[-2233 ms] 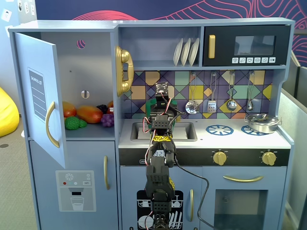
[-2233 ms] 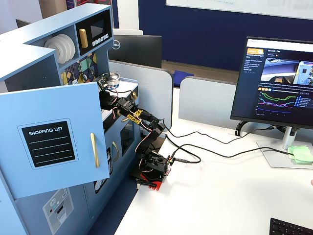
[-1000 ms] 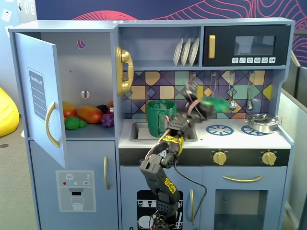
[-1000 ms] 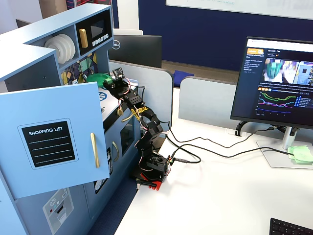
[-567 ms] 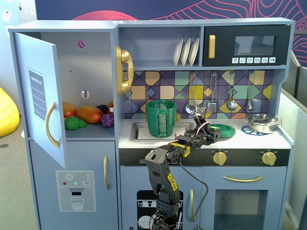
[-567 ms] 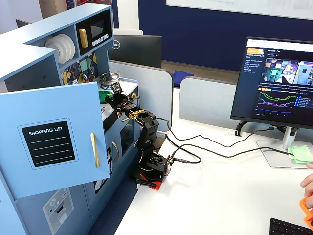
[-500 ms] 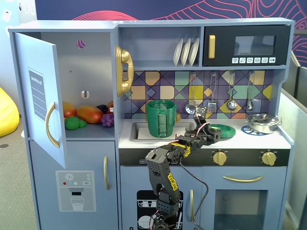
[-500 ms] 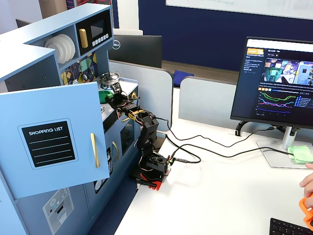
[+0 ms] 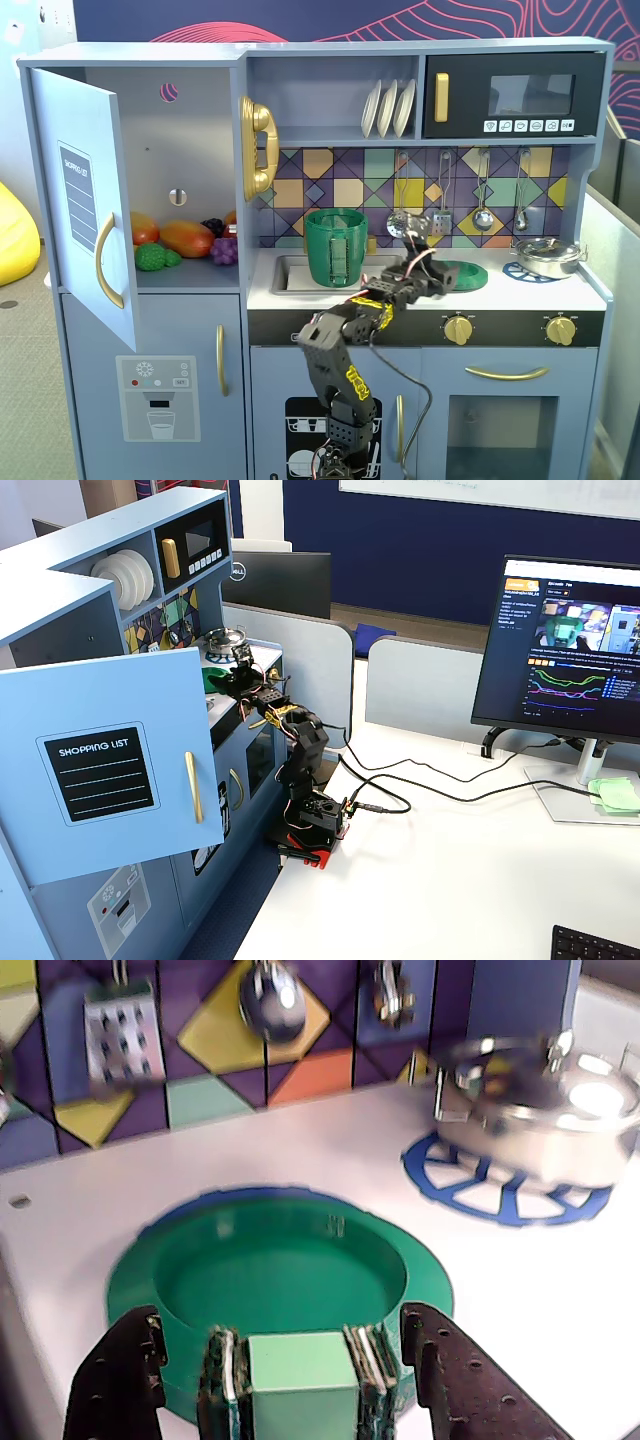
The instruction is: Take off the lid from the green recipient and place it on the counter
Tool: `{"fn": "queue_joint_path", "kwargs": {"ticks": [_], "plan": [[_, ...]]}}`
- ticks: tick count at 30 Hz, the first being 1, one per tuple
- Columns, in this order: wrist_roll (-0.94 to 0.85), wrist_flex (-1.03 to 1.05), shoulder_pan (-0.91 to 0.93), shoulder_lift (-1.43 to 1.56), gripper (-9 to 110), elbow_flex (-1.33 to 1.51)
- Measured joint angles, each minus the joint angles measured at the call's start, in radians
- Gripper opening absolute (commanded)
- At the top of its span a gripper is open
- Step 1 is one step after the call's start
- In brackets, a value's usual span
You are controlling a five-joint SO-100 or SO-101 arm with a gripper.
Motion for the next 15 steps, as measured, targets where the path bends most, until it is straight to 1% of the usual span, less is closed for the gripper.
{"fn": "queue_joint_path", "kwargs": {"ticks": [4,8,12,13,15], "plan": [[0.011,0.288,-0.005,0.216,24,-0.006],[-0.032,0.724,-0.081,0.448,23,-0.035],[-0.075,1.141,-0.183,0.620,19,-0.009],[-0.074,1.213,-0.212,0.661,19,0.018],[-0.052,1.290,-0.279,0.712,18,0.095]]}}
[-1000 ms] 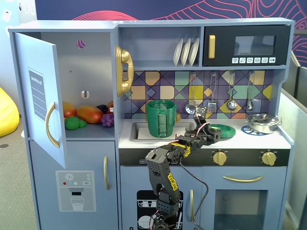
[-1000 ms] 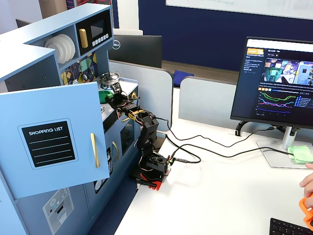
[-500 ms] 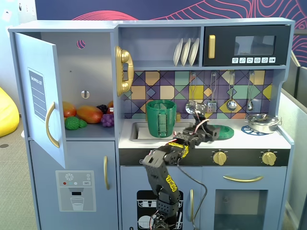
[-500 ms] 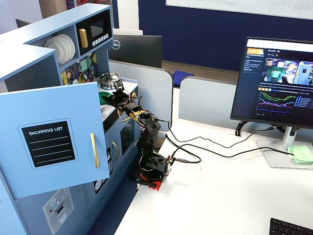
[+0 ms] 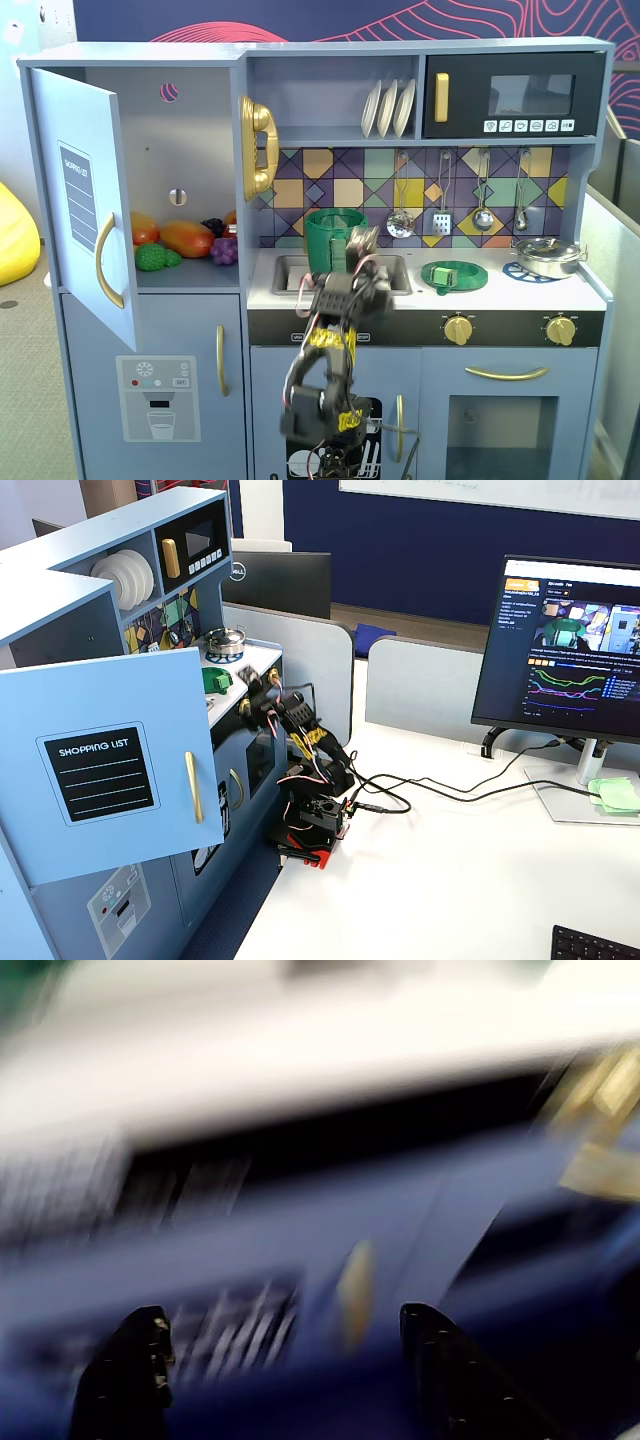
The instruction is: Take off the lid from the green recipient and place it on the counter
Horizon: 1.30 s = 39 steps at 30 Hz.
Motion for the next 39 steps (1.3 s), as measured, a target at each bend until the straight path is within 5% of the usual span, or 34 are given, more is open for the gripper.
{"fn": "queue_joint_path", "kwargs": {"ticks": [15,27,39], "plan": [[0.158,-0.123,-0.327,0.160,5,0.660],[0.169,0.150,-0.333,0.318,4,0.732],[0.163,0.169,-0.316,0.376,5,0.769]]}}
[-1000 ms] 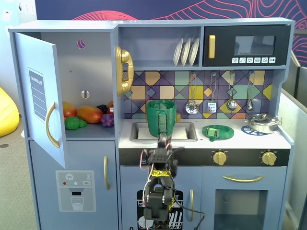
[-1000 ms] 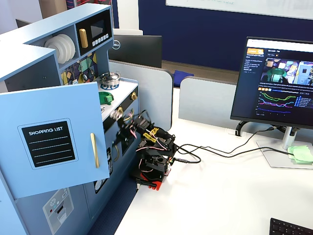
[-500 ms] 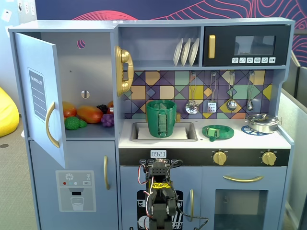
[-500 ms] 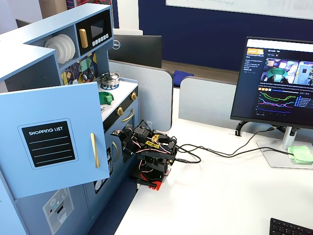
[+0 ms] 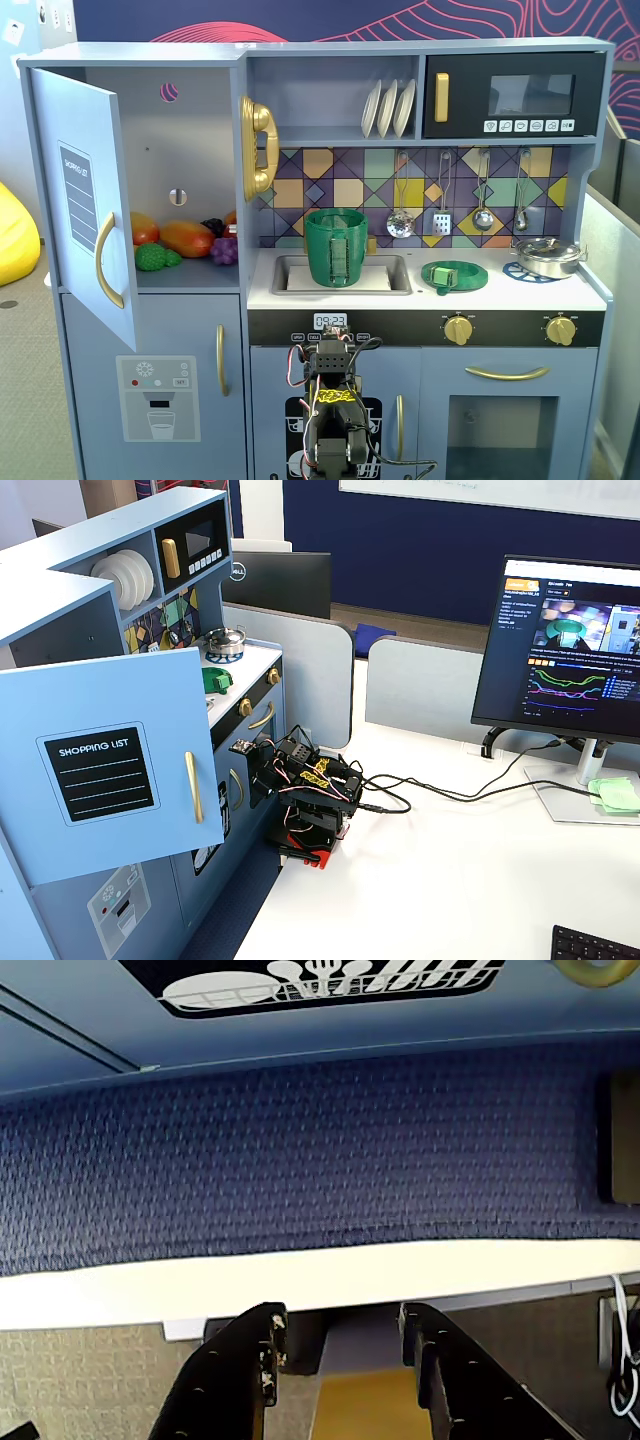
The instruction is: Take off the lid from the green recipient and place it on the counter
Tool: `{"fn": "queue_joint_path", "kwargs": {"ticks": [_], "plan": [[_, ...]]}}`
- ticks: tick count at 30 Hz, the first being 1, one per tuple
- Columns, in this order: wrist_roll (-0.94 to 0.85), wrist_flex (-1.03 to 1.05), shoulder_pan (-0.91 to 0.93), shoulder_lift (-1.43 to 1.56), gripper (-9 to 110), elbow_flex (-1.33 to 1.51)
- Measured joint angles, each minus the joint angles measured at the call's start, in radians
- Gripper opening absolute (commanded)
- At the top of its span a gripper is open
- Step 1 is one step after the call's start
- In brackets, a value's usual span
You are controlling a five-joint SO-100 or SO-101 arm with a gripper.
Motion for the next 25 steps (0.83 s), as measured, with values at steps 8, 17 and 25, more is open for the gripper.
{"fn": "queue_joint_path", "kwargs": {"ticks": [8,17,25], "plan": [[0.000,0.000,0.015,0.000,5,0.000],[0.000,0.000,0.018,0.000,5,0.000],[0.000,0.000,0.018,0.000,5,0.000]]}}
